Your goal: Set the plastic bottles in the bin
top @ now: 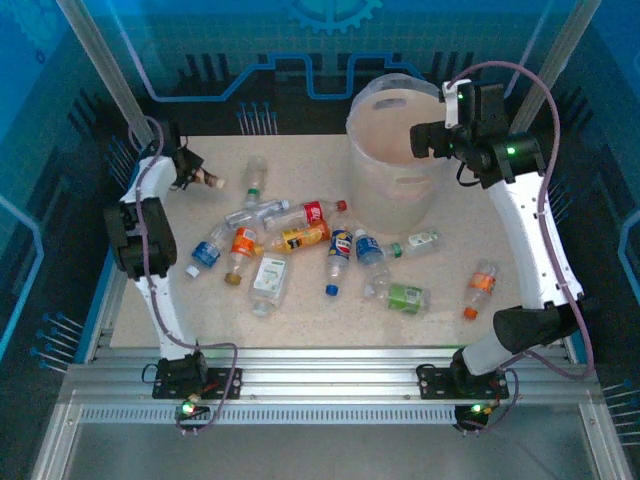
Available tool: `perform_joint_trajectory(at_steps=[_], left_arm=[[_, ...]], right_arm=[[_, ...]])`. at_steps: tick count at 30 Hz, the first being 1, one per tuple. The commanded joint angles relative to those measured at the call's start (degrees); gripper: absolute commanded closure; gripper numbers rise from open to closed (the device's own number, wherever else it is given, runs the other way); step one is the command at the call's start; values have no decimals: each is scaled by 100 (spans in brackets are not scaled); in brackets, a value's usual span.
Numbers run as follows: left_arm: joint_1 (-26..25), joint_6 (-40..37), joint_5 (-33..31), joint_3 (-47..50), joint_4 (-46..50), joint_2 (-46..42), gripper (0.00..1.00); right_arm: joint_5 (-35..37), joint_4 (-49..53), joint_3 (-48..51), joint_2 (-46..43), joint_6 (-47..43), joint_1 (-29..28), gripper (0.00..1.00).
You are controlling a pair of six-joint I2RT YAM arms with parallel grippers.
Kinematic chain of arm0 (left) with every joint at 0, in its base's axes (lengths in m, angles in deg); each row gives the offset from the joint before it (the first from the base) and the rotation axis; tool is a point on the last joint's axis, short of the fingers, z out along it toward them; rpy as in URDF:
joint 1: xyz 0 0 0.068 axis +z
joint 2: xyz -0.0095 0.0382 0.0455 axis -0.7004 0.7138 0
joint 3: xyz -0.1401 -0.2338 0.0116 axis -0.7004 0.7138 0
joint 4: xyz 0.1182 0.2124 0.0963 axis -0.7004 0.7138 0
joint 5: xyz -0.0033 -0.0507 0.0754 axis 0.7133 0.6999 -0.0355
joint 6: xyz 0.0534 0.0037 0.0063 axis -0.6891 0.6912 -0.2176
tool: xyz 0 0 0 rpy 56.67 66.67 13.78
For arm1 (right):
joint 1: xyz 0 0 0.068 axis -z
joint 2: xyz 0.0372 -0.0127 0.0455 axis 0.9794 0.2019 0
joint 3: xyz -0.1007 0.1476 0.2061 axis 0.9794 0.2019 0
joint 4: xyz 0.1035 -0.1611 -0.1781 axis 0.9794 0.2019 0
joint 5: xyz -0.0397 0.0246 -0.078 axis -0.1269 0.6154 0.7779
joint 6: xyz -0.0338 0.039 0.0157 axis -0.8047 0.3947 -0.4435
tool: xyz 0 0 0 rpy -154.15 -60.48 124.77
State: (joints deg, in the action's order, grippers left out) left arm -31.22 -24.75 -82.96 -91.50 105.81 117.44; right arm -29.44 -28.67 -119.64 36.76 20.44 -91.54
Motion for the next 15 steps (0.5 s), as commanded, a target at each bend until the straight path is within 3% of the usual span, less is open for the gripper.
perform_joint_trajectory(at_steps=[1,8,15], left_arm=[[-27,-483,335,181,-270,-1044,54],[-473,-872,1380,761,-567,-2319,55],[-1487,-521,2249,1410,-1387,-3169,56]], right_arm=[[-407,-246,96,-284,145,-5,0],[-1451,-396,322,-644,223,-34,0],[-2708,-887,878,-908,413,-466,0]])
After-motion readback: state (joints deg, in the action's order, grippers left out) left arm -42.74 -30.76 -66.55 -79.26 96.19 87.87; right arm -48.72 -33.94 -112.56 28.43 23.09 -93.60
